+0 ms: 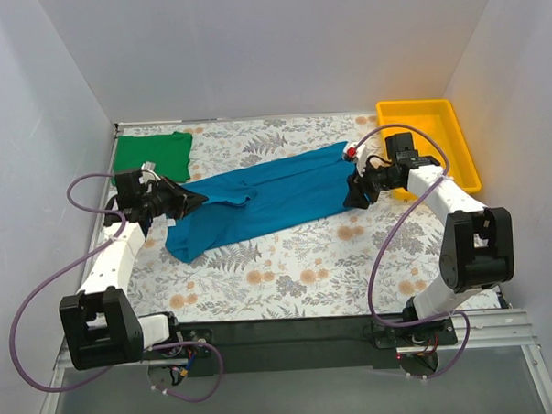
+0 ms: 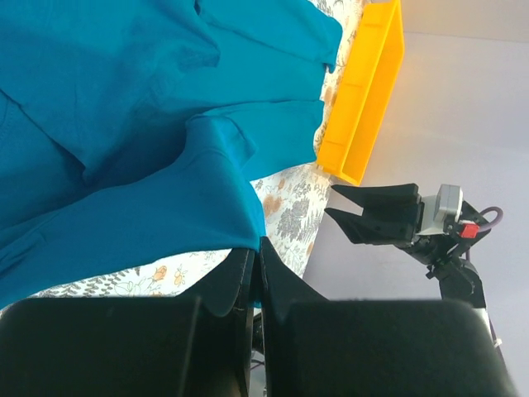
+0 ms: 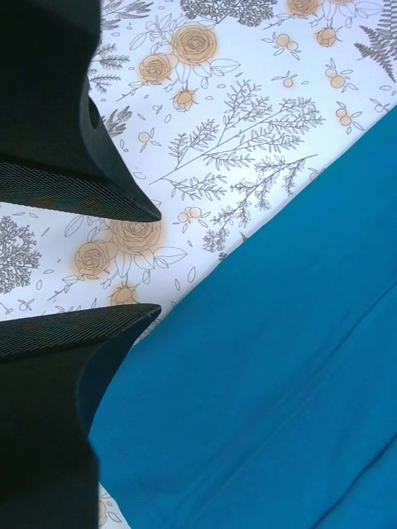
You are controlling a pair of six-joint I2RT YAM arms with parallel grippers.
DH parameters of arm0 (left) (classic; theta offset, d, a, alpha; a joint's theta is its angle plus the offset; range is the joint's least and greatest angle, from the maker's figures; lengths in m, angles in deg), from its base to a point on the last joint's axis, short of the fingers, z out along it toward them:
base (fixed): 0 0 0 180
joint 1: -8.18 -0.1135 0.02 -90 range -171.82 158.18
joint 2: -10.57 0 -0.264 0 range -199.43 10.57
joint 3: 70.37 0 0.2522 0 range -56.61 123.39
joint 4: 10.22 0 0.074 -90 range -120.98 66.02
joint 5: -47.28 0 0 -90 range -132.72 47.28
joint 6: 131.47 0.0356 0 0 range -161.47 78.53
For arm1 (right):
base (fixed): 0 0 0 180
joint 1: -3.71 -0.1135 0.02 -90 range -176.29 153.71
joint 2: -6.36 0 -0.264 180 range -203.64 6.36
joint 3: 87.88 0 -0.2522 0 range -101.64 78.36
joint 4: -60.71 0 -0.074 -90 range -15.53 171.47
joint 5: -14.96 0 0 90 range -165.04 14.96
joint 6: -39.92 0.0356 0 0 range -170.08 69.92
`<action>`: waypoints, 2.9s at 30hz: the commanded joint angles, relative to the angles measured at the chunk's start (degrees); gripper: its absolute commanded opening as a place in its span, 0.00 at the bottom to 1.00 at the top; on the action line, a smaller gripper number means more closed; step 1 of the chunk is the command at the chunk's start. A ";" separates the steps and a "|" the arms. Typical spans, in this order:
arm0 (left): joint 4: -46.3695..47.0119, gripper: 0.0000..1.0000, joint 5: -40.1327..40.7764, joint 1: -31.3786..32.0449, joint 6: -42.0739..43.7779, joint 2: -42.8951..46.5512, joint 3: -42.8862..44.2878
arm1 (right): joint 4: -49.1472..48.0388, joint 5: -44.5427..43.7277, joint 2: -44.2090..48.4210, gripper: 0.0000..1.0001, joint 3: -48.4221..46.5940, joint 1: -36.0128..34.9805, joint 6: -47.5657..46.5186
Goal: Fold and stack the t-shirts
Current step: Fold the tshirt
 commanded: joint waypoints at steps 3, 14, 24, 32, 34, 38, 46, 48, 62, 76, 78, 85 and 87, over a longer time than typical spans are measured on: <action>0.15 0.00 -2.49 -0.37 3.62 -2.71 4.16 | -4.27 3.77 3.06 0.51 1.51 0.04 0.39; -2.04 0.00 -7.59 -0.37 12.23 -11.31 10.85 | -4.53 5.00 3.42 0.52 2.66 0.56 -0.49; -4.50 0.00 -12.87 0.59 19.87 -20.99 17.79 | -4.53 5.52 3.59 0.52 2.83 0.83 -0.49; -6.79 0.00 -13.22 0.95 24.80 -26.00 22.10 | -4.53 5.96 3.42 0.52 2.92 0.92 -0.49; -6.97 0.00 -13.48 0.95 25.59 -27.31 23.42 | -4.44 6.05 3.33 0.52 2.92 0.92 -0.49; -7.23 0.00 -14.62 1.04 26.30 -29.25 25.61 | -4.53 6.05 3.42 0.52 2.92 0.83 -0.40; -8.37 0.00 -15.15 1.12 28.05 -32.59 29.39 | -4.44 6.23 3.33 0.52 2.92 0.92 -0.40; -8.81 0.00 -15.07 1.12 28.32 -33.73 30.01 | -4.44 6.23 3.33 0.52 2.92 0.92 -0.40; -10.13 0.00 -12.87 1.04 29.11 -36.11 32.12 | -4.44 6.58 2.98 0.52 2.92 0.83 -0.23; -11.36 0.00 -8.48 1.12 28.58 -38.66 33.35 | -4.35 6.40 2.54 0.52 2.92 0.83 -0.23; -11.62 0.00 -6.81 1.12 28.23 -38.75 33.35 | -4.44 6.40 2.54 0.52 2.92 0.92 -0.31; -12.42 0.00 -2.76 1.12 27.53 -38.49 32.48 | -4.09 6.15 1.93 0.53 2.57 -0.13 -0.40; -12.24 0.00 -2.59 1.12 27.44 -38.14 32.12 | -3.74 4.92 1.49 0.52 1.43 -3.10 -1.98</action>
